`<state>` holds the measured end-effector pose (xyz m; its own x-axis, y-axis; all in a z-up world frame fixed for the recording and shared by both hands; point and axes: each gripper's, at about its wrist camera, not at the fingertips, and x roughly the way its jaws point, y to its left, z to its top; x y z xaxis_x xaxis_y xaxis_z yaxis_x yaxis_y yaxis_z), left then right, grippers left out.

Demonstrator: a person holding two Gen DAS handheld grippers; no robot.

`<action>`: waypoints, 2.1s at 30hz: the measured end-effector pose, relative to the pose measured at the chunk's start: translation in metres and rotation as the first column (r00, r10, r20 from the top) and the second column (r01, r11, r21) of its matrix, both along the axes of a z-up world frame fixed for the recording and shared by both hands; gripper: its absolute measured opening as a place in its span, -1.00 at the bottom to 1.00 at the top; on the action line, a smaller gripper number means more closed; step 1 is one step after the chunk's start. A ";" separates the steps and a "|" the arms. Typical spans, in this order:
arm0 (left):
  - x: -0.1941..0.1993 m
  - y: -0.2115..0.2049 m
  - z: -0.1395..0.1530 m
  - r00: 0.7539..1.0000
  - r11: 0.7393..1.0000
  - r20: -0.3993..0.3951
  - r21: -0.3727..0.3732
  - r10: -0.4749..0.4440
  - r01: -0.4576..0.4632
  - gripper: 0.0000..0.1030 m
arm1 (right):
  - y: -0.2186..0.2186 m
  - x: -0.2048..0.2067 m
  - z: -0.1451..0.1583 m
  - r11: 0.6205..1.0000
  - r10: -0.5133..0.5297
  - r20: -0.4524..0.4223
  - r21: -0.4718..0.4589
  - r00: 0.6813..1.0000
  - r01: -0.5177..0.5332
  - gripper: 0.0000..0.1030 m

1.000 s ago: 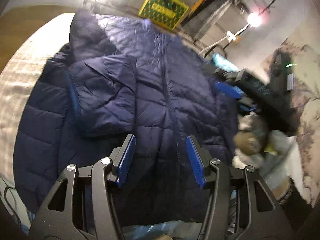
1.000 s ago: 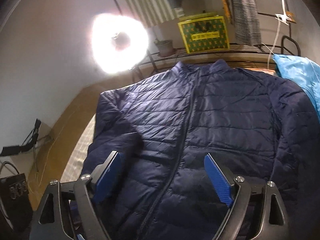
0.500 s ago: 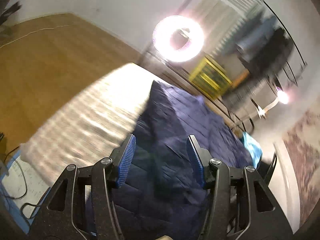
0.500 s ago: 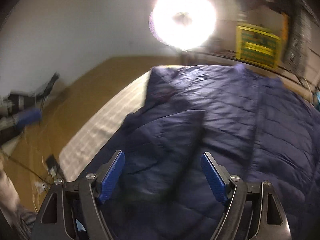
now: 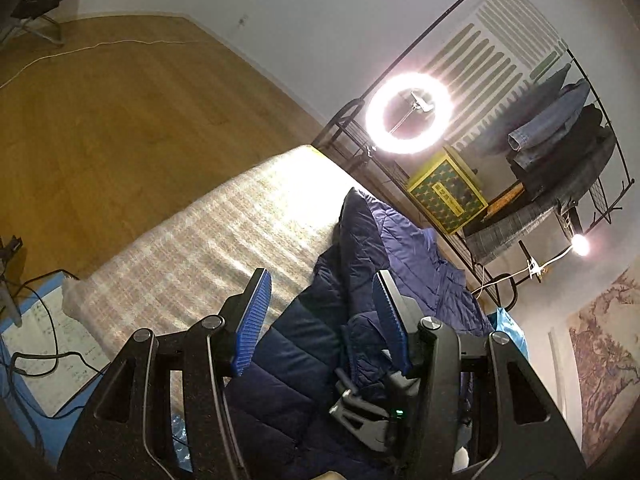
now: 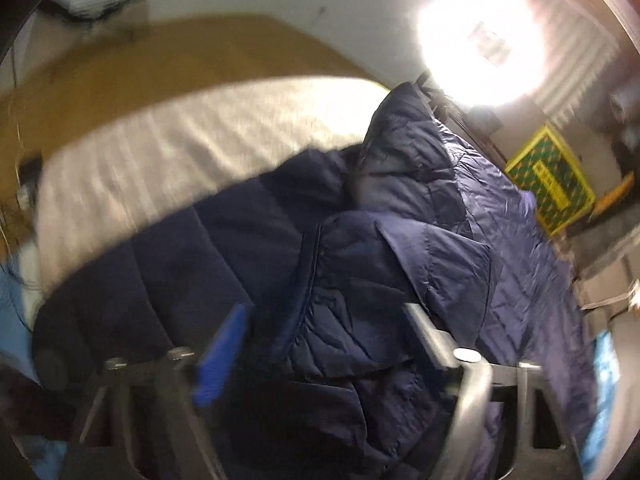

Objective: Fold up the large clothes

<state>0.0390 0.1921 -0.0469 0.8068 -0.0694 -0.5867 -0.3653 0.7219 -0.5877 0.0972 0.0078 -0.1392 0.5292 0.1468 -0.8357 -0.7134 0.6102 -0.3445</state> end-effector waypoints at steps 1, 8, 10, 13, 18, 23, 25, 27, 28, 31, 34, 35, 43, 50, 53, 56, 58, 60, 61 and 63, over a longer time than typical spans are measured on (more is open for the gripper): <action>0.001 -0.002 0.000 1.000 1.000 -0.002 -0.001 -0.005 0.005 0.03 | -0.001 0.002 -0.003 1.000 0.005 -0.003 -0.029 1.000 -0.005 -0.16; 0.017 -0.024 0.004 0.999 0.998 -0.012 0.040 -0.042 0.042 0.03 | -0.048 0.033 0.038 0.980 -0.095 -0.054 0.172 0.994 0.103 -0.82; 0.025 -0.031 0.001 0.998 0.998 -0.028 0.044 -0.052 0.054 0.03 | -0.068 0.046 0.052 0.955 -0.133 -0.083 0.256 0.988 0.150 -0.83; 0.037 -0.042 -0.003 0.996 0.997 -0.050 0.044 -0.068 0.070 0.03 | -0.110 0.064 0.071 0.887 -0.193 -0.141 0.398 0.971 0.234 -0.83; 0.062 -0.068 -0.009 0.989 0.987 -0.097 0.103 -0.113 0.123 0.03 | -0.181 0.088 0.080 0.773 -0.330 -0.176 0.513 0.928 0.372 -0.83; 0.090 -0.092 -0.038 0.966 0.977 -0.192 0.093 -0.171 0.191 0.03 | -0.236 0.121 0.064 0.665 -0.406 -0.300 0.551 0.863 0.504 -0.83; 0.098 -0.099 -0.049 0.957 0.974 -0.228 0.093 -0.181 0.206 0.03 | -0.253 0.125 0.056 0.672 -0.431 -0.280 0.535 0.858 0.513 -0.83; 0.104 -0.106 -0.055 0.949 0.970 -0.250 0.100 -0.190 0.220 0.03 | -0.271 0.128 0.050 0.686 -0.492 -0.228 0.492 0.840 0.536 -0.83; 0.108 -0.110 -0.058 0.945 0.967 -0.262 0.111 -0.195 0.231 0.03 | -0.288 0.133 0.045 0.657 -0.546 -0.226 0.481 0.806 0.580 -0.83; 0.117 -0.118 -0.059 0.941 0.959 -0.274 0.147 -0.197 0.244 0.03 | -0.339 0.146 0.034 0.517 -0.652 -0.307 0.489 0.694 0.702 -0.90; 0.123 -0.124 -0.058 0.940 0.957 -0.273 0.144 -0.207 0.253 0.03 | -0.372 0.155 0.028 0.426 -0.610 -0.438 0.523 0.661 0.739 -0.78; 0.125 -0.126 -0.057 0.938 0.955 -0.273 0.145 -0.212 0.258 0.03 | -0.377 0.158 0.025 0.410 -0.567 -0.493 0.526 0.660 0.745 -0.50; 0.149 -0.140 -0.059 0.927 0.933 -0.289 0.193 -0.241 0.303 0.03 | -0.320 0.162 0.003 0.561 -0.352 -0.615 0.464 0.705 0.686 0.03; 0.168 -0.114 -0.059 0.940 0.935 -0.280 0.238 -0.194 0.264 0.03 | -0.298 0.169 -0.012 0.595 -0.403 -0.584 0.419 0.705 0.686 -0.93; 0.181 -0.103 -0.066 0.939 0.932 -0.280 0.241 -0.199 0.270 0.03 | -0.297 0.175 0.015 0.620 -0.427 -0.468 0.471 0.774 0.627 -0.96; 0.194 -0.096 -0.071 0.942 0.931 -0.275 0.251 -0.195 0.266 0.03 | -0.307 0.179 0.047 0.632 -0.466 -0.324 0.529 0.824 0.566 -0.97; 0.206 -0.093 -0.074 0.943 0.929 -0.267 0.253 -0.201 0.269 0.03 | -0.324 0.186 0.060 0.619 -0.516 -0.255 0.549 0.818 0.562 -0.97; 0.219 -0.093 -0.079 0.941 0.927 -0.269 0.255 -0.206 0.275 0.03 | -0.338 0.194 0.061 0.603 -0.564 -0.220 0.549 0.796 0.579 -0.97; 0.228 -0.093 -0.083 0.938 0.925 -0.273 0.253 -0.212 0.282 0.03 | -0.344 0.197 0.059 0.602 -0.575 -0.211 0.546 0.790 0.583 -0.97; 0.241 -0.095 -0.090 0.934 0.924 -0.279 0.246 -0.222 0.293 0.03 | -0.353 0.205 0.050 0.604 -0.588 -0.204 0.532 0.783 0.593 -0.97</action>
<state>0.2800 0.0966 -0.1373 0.6140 -0.0604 -0.7870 -0.2491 0.9313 -0.2658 0.3023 -0.3451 -0.0891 0.6596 0.2273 -0.7164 -0.1316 0.9734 0.1876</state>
